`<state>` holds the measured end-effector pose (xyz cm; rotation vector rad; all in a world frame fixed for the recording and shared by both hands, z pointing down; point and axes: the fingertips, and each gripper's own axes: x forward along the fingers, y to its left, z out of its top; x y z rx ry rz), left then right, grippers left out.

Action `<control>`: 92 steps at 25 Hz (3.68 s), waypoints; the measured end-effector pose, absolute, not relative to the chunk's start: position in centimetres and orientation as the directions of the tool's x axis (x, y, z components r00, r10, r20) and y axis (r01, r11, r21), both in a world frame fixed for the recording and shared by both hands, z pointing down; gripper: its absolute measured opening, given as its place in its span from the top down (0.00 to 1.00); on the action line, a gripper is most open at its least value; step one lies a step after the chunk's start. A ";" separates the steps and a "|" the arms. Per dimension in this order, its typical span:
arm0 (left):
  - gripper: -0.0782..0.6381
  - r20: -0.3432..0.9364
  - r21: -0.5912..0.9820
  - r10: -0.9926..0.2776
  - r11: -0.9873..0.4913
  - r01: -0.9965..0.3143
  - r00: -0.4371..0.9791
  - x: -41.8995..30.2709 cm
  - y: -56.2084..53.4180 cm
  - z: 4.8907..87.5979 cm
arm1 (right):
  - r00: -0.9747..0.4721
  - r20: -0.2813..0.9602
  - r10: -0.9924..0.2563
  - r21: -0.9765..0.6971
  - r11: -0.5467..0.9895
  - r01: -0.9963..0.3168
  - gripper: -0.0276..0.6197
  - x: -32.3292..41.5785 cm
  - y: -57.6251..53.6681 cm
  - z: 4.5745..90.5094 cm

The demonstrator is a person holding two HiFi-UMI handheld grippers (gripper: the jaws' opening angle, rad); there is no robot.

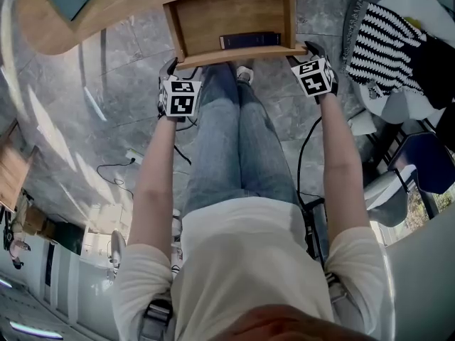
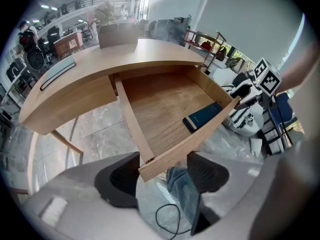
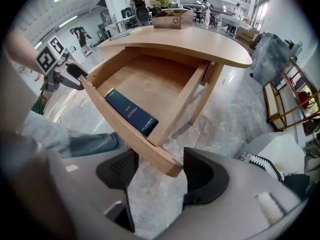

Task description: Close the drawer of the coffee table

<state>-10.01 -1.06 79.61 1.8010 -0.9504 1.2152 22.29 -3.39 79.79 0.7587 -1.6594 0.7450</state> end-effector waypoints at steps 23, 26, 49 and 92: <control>0.48 0.935 0.146 -0.224 -0.459 -0.876 0.274 -10.3 -7.4 79.6 | -0.171 0.974 -0.147 -0.049 0.601 -0.798 0.54 22.0 -9.4 79.8; 0.48 0.932 0.145 -0.233 -0.458 -0.877 0.276 -10.3 -8.2 79.5 | -0.169 0.973 -0.155 -0.043 0.602 -0.797 0.54 22.0 -10.3 79.7; 0.48 0.902 0.120 -0.317 -0.469 -0.875 0.293 -10.7 -13.8 79.4 | -0.157 0.965 -0.210 -0.002 0.592 -0.806 0.54 21.6 -15.6 79.3; 0.46 0.848 0.242 -0.428 -0.210 -0.947 0.312 -11.3 -21.1 79.1 | -0.121 0.929 -0.349 0.040 0.419 -0.907 0.52 22.0 -23.1 79.0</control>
